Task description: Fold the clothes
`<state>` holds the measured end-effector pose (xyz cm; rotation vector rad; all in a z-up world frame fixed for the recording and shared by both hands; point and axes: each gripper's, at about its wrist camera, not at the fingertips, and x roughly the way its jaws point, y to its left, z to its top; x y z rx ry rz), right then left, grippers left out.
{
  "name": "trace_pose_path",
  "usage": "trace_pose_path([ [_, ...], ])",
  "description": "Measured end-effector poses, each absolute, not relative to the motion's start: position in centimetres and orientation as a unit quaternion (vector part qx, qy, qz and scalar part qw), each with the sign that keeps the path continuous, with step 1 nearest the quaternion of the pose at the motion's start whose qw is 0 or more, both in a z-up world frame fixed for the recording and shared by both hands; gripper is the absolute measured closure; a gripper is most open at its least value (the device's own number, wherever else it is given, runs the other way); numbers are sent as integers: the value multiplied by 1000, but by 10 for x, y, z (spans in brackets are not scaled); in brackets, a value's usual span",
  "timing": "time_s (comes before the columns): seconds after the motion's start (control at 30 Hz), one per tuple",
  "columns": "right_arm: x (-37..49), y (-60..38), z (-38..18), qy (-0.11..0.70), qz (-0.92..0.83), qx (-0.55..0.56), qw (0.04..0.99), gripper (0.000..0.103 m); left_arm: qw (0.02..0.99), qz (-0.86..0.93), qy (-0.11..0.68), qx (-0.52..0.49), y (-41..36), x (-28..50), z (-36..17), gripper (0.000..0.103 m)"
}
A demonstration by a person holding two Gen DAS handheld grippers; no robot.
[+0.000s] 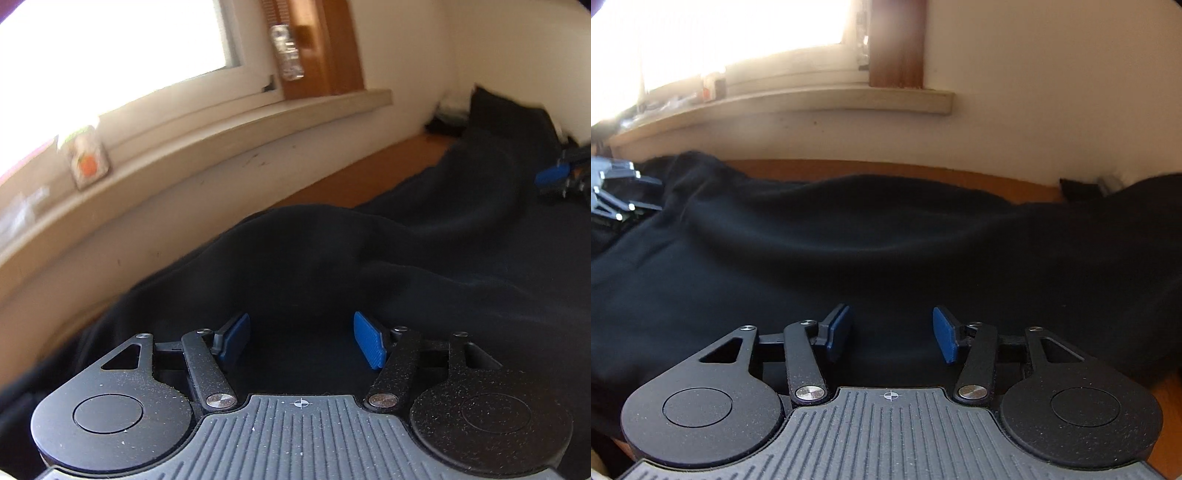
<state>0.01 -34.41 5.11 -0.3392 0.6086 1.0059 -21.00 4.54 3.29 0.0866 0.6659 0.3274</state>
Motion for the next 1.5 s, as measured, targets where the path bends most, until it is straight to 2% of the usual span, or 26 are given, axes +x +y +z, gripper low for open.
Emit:
trace_pose_path([
  [0.37,37,-300,47,280,463,-162,825,53,927,178,325,55,100,-179,36,36],
  [0.57,39,-295,40,260,458,-148,837,52,911,229,325,107,69,-185,39,38],
  [0.67,37,-295,41,260,455,-145,839,52,916,229,319,77,52,-201,51,59],
  [0.73,37,-296,40,262,455,-141,840,52,926,216,306,55,36,-212,61,87],
  [0.77,37,-296,40,263,454,-140,840,52,932,204,298,42,26,-218,66,89],
  [0.9,38,-295,39,265,451,-132,842,51,951,147,271,19,-22,-237,82,86],
  [0.97,37,-295,39,266,448,-129,844,51,954,129,270,33,-49,-237,87,75],
  [1.0,37,-295,39,267,447,-127,844,51,955,118,268,42,-62,-238,89,65],
  [1.07,35,-295,38,268,444,-122,846,51,956,96,270,59,-86,-236,91,58],
  [1.27,31,-296,37,274,442,-104,848,51,950,43,296,92,-129,-210,83,58],
  [1.3,31,-297,37,276,443,-98,847,51,946,38,305,98,-131,-204,79,61],
  [1.37,32,-299,37,278,444,-89,847,51,942,30,318,105,-130,-193,72,78],
  [1.4,32,-300,37,280,445,-85,847,51,943,25,317,97,-125,-191,71,99],
  [1.5,32,-301,38,280,445,-81,847,51,961,19,274,14,-99,-194,84,99],
])
